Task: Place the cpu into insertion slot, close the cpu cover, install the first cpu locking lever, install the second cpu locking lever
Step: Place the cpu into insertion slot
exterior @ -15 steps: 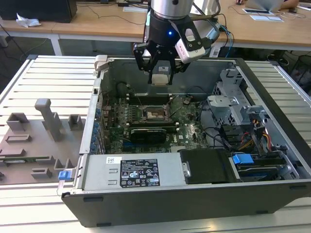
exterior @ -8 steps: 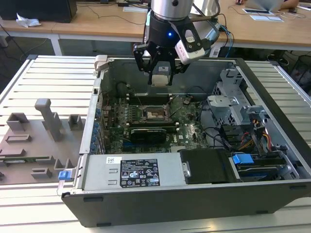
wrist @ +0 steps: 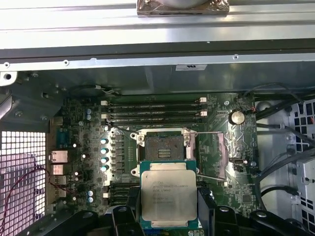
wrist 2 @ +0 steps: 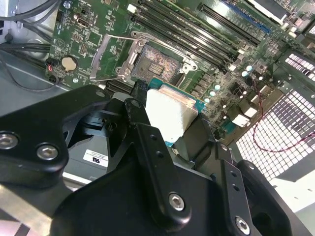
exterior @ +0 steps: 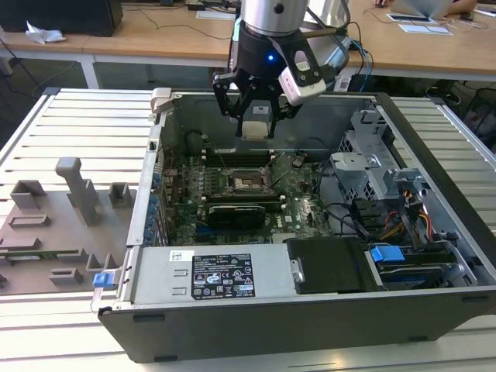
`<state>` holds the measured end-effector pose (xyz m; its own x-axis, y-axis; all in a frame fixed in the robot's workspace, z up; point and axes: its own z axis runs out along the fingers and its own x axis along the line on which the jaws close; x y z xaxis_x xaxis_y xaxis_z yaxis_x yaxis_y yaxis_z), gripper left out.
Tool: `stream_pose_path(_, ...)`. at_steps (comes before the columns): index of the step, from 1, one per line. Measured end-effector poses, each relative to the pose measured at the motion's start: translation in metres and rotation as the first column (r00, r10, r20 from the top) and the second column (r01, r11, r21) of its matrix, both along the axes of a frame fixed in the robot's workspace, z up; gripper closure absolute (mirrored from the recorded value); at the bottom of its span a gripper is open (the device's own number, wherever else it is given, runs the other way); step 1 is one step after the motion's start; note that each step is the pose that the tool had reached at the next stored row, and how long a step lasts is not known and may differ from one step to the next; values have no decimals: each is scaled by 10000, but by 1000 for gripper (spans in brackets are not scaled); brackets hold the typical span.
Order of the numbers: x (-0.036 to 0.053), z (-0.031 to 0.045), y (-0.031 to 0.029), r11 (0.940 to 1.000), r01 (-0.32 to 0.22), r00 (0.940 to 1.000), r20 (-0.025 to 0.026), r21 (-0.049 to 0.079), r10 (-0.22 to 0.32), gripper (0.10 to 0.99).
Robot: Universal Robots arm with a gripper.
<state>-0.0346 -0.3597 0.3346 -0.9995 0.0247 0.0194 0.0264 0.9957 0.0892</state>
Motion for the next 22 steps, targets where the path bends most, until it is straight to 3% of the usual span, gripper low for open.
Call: stream_pose_path(22,0,-84,0,10000,0,10000,0,0,0,541)
